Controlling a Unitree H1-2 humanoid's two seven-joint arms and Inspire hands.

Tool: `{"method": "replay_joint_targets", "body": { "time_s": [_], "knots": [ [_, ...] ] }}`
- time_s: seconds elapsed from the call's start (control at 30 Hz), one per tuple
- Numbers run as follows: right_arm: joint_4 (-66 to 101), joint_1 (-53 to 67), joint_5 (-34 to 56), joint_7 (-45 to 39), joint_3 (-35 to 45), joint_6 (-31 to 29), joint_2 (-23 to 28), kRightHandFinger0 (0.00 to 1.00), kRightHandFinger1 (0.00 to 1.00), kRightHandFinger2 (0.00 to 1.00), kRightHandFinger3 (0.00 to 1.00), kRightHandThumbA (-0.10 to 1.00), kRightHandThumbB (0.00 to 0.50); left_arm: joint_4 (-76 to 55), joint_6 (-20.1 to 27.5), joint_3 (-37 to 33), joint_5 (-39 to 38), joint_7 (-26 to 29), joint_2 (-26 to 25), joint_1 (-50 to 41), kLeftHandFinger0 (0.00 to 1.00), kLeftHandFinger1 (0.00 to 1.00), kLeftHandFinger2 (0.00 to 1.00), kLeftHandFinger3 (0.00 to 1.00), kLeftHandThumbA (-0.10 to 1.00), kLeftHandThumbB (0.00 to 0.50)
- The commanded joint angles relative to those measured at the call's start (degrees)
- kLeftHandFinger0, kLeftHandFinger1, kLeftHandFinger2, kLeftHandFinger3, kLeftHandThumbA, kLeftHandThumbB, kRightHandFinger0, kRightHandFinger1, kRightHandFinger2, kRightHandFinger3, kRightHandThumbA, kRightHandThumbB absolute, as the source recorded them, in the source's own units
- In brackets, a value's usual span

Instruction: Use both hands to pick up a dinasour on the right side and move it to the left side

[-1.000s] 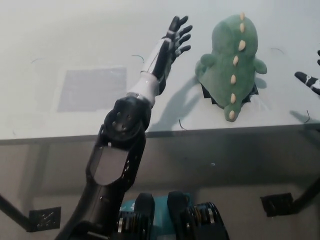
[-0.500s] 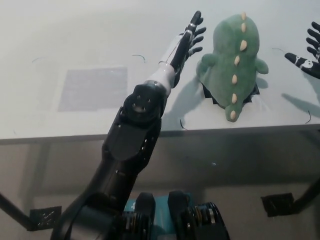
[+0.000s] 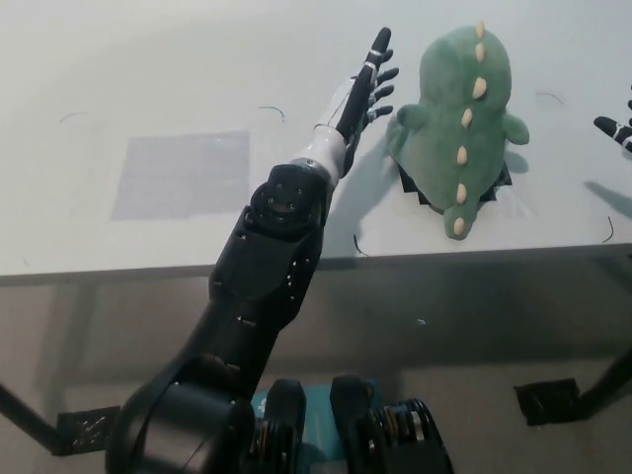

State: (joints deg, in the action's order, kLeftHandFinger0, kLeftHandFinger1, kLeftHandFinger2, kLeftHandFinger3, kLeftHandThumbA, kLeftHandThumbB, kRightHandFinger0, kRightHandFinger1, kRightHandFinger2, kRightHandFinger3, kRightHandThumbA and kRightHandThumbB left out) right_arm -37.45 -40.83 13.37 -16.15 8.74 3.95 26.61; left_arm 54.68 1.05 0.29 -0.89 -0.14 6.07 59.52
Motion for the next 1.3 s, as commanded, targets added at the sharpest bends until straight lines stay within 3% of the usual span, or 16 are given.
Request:
{"method": "replay_joint_targets", "body": {
  "time_s": [0.0, 0.23, 0.33, 0.43, 0.5, 0.57, 0.83, 0.87, 1.0, 1.17, 1.27],
  "knots": [
    [-0.2, -3.0, 1.8, -3.0, 1.2, -1.8, 1.9, 1.00, 1.00, 1.00, 1.00, 1.00, 0.258, 1.4, 3.0, 0.5, -0.2, 1.5, 0.2, 5.0, 1.00, 1.00, 1.00, 1.00, 1.00, 0.265],
    [-1.8, -3.6, 2.5, -3.6, 2.1, -1.0, 1.4, 1.00, 1.00, 1.00, 1.00, 1.00, 0.259, 7.3, 2.7, 0.6, 0.1, 2.1, -0.7, 7.0, 1.00, 1.00, 1.00, 1.00, 1.00, 0.300],
    [-1.8, -3.3, 2.2, -3.6, 2.1, -0.6, 1.6, 1.00, 1.00, 1.00, 1.00, 1.00, 0.289, 8.9, 3.2, 0.8, 0.1, 2.5, -0.8, 7.0, 1.00, 1.00, 1.00, 1.00, 1.00, 0.309],
    [-2.8, -2.6, 1.5, -3.6, 1.7, -1.0, 1.6, 1.00, 1.00, 1.00, 1.00, 1.00, 0.327, 9.8, 3.6, 0.7, 0.2, 3.2, -0.8, 6.4, 1.00, 1.00, 1.00, 1.00, 1.00, 0.288],
    [-3.0, -1.7, 1.1, -3.0, 1.6, -1.1, 1.3, 1.00, 1.00, 1.00, 1.00, 1.00, 0.297, 10.5, 3.8, 0.0, 1.1, 3.6, -1.0, 6.2, 1.00, 1.00, 1.00, 1.00, 1.00, 0.274],
    [-2.6, 0.0, 0.8, -2.8, 1.4, -1.2, 1.1, 1.00, 1.00, 1.00, 1.00, 1.00, 0.268, 11.4, 4.0, 0.4, 0.5, 3.7, -0.8, 5.6, 1.00, 1.00, 1.00, 1.00, 1.00, 0.311],
    [-1.8, 2.2, 0.5, -1.5, 1.5, -0.2, 0.5, 1.00, 1.00, 1.00, 1.00, 1.00, 0.247, 12.8, 5.2, 0.7, 0.1, 4.1, -0.2, 4.1, 1.00, 1.00, 1.00, 1.00, 1.00, 0.297],
    [-1.2, 2.5, 0.5, -1.2, 1.6, 0.3, 0.4, 1.00, 1.00, 1.00, 1.00, 1.00, 0.231, 13.2, 5.5, 0.6, 0.1, 4.0, -0.1, 4.0, 1.00, 1.00, 1.00, 1.00, 1.00, 0.316],
    [-0.7, 2.2, 1.0, -1.4, 1.7, 1.1, 0.3, 1.00, 1.00, 1.00, 1.00, 1.00, 0.193, 13.1, 5.1, 0.5, 0.1, 4.3, 0.2, 4.1, 1.00, 1.00, 1.00, 1.00, 1.00, 0.308],
    [-1.4, 1.3, 1.0, -1.8, 1.5, 0.3, 0.0, 1.00, 1.00, 1.00, 1.00, 1.00, 0.227, 13.0, 4.6, 1.1, -0.7, 4.1, 0.8, 3.7, 1.00, 1.00, 1.00, 1.00, 1.00, 0.286],
    [-1.3, 0.8, 0.6, -1.9, 1.0, -0.1, -0.7, 1.00, 1.00, 1.00, 1.00, 1.00, 0.291, 12.7, 4.4, 1.3, -0.8, 4.3, 1.2, 3.4, 1.00, 1.00, 1.00, 1.00, 1.00, 0.282]
  ]
}}
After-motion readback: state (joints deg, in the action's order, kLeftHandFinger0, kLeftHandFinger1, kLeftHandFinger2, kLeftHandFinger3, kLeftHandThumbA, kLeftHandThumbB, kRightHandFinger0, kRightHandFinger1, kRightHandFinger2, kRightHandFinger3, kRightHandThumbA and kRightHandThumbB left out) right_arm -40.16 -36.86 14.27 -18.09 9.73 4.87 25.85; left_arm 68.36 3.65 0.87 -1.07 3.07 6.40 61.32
